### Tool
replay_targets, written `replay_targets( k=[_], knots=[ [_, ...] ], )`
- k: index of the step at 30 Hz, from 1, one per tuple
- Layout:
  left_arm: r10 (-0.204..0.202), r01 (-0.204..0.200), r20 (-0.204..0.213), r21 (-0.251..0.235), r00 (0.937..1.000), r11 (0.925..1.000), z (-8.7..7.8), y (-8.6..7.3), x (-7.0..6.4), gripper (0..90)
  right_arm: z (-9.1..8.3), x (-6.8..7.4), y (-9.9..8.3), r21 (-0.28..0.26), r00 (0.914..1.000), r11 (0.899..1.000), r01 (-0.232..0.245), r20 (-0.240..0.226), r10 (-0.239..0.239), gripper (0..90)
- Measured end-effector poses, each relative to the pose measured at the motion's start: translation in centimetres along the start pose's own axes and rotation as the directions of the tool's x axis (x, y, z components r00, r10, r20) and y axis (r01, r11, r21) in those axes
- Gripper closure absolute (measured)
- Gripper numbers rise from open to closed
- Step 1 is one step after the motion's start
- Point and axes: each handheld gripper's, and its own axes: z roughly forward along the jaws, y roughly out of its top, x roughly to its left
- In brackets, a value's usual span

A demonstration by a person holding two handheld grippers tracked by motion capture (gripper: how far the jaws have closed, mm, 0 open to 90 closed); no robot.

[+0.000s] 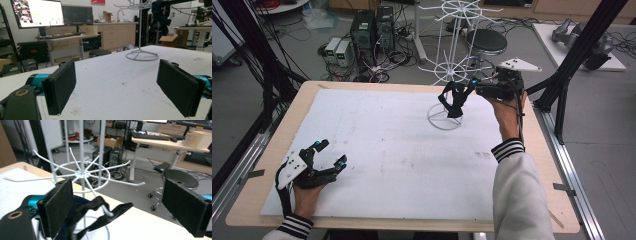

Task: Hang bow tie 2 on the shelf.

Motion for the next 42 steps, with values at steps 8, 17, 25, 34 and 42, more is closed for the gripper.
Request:
replay_targets(
  k=[8, 17, 25, 34, 42],
  knots=[
    [0.002, -0.002, -0.006, 0.004, 1.0, 1.0, 0.0, 0.0, 0.0, 16.3, -2.6, 0.7, 0.1, -0.013, 0.9984, 1.0, 0.026, -0.05, -0.027, 10.5],
    [0.008, -0.008, -0.005, 0.002, 1.0, 1.0, 0.0, 0.0, -0.1, 16.3, -6.9, 1.1, -4.1, -0.044, 0.9995, 0.999, -0.013, -0.03, 0.012, 10.5],
    [0.007, -0.007, -0.007, -0.002, 1.0, 1.0, -0.1, 0.0, -0.1, 16.2, -10.8, 2.7, -10.4, -0.126, 0.9984, 0.991, -0.05, -0.034, 0.046, 10.5],
    [-0.002, 0.001, -0.012, -0.002, 0.9999, 1.0, -0.1, 0.0, -0.1, 16.2, -11.7, 5.7, -17.7, -0.186, 0.9996, 0.983, -0.001, -0.029, -0.004, 10.5],
    [0.0, 0.0, -0.016, 0.0, 0.9999, 1.0, -0.2, 0.0, -0.1, 16.2, -10.6, 7.0, -21.8, -0.214, 0.9996, 0.976, -0.029, -0.011, 0.028, 10.5]
  ],
)
